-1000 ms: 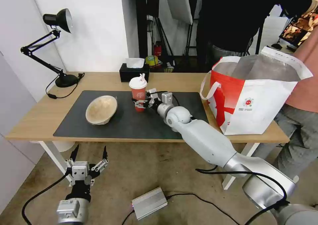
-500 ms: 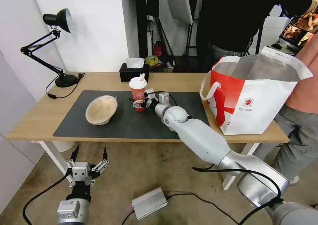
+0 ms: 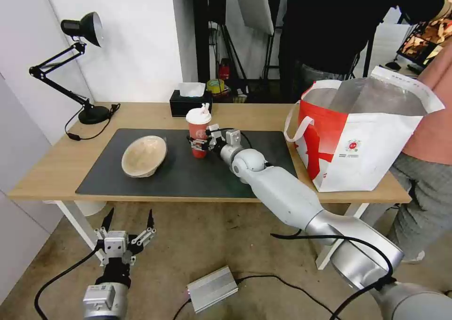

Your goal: Pick up the trash from the table and place it into the takeout bag.

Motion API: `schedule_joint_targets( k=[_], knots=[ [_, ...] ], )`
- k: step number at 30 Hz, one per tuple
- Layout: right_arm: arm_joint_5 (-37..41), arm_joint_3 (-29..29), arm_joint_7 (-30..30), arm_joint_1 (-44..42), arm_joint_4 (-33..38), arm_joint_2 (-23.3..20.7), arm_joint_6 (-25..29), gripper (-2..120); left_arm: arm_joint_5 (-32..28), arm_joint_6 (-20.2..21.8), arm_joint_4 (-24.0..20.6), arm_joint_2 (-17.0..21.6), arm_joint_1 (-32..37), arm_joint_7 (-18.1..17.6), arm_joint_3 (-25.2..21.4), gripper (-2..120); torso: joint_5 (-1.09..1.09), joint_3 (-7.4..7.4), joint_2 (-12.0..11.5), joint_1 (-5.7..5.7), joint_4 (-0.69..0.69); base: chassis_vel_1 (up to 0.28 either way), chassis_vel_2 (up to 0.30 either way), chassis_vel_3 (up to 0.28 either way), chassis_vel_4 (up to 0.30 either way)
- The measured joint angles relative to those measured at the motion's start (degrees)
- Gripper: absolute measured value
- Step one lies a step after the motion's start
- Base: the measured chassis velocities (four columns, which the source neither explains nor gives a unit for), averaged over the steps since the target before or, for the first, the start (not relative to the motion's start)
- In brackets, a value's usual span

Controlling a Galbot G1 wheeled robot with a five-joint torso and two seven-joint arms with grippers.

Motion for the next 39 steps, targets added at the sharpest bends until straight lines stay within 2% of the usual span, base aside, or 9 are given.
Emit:
schedule_joint_targets(
  k=[3, 5, 9, 10, 13, 18, 24, 39],
  knots=[
    [-0.06, 0.1, -0.1, -0.05, 0.0, -0.04, 0.27, 53, 0.0, -0.05, 0.13, -0.01, -0.08, 0.0, 0.11, 100, 0.0, 0.0, 0.0, 0.0, 0.0, 0.0, 0.0, 0.0, 0.0],
    [-0.07, 0.11, -0.1, -0.17, 0.08, -0.09, 0.35, 50, 0.0, -0.06, 0.17, -0.01, -0.11, 0.0, 0.14, 100, 0.0, 0.0, 0.0, 0.0, 0.0, 0.0, 0.0, 0.0, 0.0],
    [-0.07, 0.11, -0.1, -0.69, 0.84, -0.41, 0.5, 30, 0.02, -0.09, 0.26, -0.02, -0.23, 0.02, 0.17, 100, 0.0, 0.0, 0.0, 0.0, 0.0, 0.0, 0.0, 0.0, 0.0],
    [-0.07, 0.11, -0.1, -0.69, 0.84, -0.41, 0.5, 30, 0.02, -0.09, 0.26, -0.02, -0.23, 0.02, 0.17, 100, 0.0, 0.0, 0.0, 0.0, 0.0, 0.0, 0.0, 0.0, 0.0],
    [-0.05, 0.11, -0.02, -0.82, 1.32, -0.67, 0.51, 18, 0.03, -0.1, 0.48, -0.02, -0.41, 0.01, 0.16, 100, 0.0, 0.0, 0.0, 0.0, 0.0, 0.0, 0.0, 0.0, 0.0],
    [0.01, -0.12, 0.32, -1.18, 2.87, -1.46, 0.52, 7, 0.07, -0.15, 0.73, -0.02, -0.51, 0.01, 0.2, 100, 0.0, 0.0, 0.0, 0.0, 0.0, 0.0, 0.0, 0.0, 0.0],
    [0.6, -0.94, 1.29, -1.33, 5.61, -3.27, 0.26, 4, 0.12, -0.15, 0.64, -0.01, -0.53, 0.02, 0.19, 100, 0.0, 0.0, 0.0, 0.0, 0.0, 0.0, 0.0, 0.0, 0.0],
    [4.72, -3.43, 4.91, -0.33, 18.27, -11.22, -2.99, 4, 0.88, -0.07, 0.23, 0.02, -0.52, 0.09, 0.69, 100, 0.01, 0.0, 0.0, 0.0, 0.0, 0.0, 0.0, 0.0, 0.0]
  ],
)
